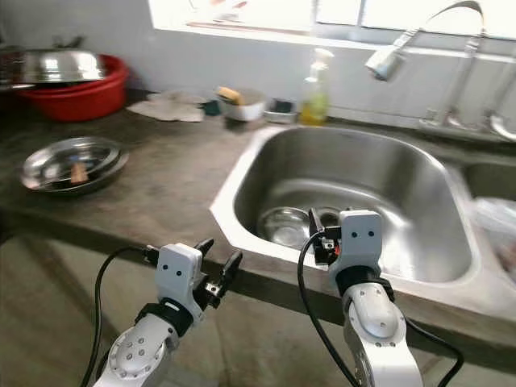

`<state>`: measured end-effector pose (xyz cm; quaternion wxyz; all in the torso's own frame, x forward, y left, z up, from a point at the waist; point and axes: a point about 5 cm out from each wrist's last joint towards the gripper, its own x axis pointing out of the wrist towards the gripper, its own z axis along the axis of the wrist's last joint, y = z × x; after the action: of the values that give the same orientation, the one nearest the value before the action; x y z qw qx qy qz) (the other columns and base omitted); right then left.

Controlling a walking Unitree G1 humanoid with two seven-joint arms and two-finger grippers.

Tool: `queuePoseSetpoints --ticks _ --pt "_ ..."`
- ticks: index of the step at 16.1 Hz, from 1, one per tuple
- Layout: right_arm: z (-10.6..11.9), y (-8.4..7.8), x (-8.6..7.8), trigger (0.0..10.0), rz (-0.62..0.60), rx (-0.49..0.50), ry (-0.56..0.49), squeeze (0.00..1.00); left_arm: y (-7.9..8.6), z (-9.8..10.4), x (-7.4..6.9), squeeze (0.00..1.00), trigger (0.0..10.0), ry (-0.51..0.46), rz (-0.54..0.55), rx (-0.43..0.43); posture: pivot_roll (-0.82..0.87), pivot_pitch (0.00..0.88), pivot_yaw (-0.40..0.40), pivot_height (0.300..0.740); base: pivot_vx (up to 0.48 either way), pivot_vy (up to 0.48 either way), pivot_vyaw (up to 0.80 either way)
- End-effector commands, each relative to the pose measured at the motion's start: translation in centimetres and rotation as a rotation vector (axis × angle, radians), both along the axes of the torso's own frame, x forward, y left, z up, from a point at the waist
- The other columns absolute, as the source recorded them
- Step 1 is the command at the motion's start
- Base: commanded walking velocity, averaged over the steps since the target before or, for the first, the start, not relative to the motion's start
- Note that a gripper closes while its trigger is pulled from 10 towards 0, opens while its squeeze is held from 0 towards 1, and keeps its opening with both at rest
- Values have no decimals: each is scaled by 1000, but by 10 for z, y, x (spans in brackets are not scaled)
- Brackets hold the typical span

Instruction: Kitchen organization

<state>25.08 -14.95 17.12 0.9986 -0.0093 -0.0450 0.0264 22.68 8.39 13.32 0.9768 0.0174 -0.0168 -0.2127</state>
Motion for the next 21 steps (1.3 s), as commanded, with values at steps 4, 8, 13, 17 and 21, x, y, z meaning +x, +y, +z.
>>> queuePoseSetpoints --ticks 4,8,13,17,21 --pt "7 6 2 10000 20 0 -32 0 3 -3 -1 0 10000 0 9 20 63 0 -49 740 0 112 800" --pt "5 10 2 10000 34 12 -28 0 3 -4 -2 0 10000 7 10 17 68 0 -50 740 0 0 800" --pt "5 15 2 10000 50 28 -24 0 2 -4 -3 0 10000 15 4 19 68 1 -48 740 0 266 800" --pt "4 16 2 10000 55 34 -18 0 3 -5 -3 0 10000 17 8 24 67 5 -47 740 0 427 800" --pt "4 17 4 10000 62 37 -13 0 3 -4 -2 0 10000 8 11 35 68 7 -48 740 0 0 600"
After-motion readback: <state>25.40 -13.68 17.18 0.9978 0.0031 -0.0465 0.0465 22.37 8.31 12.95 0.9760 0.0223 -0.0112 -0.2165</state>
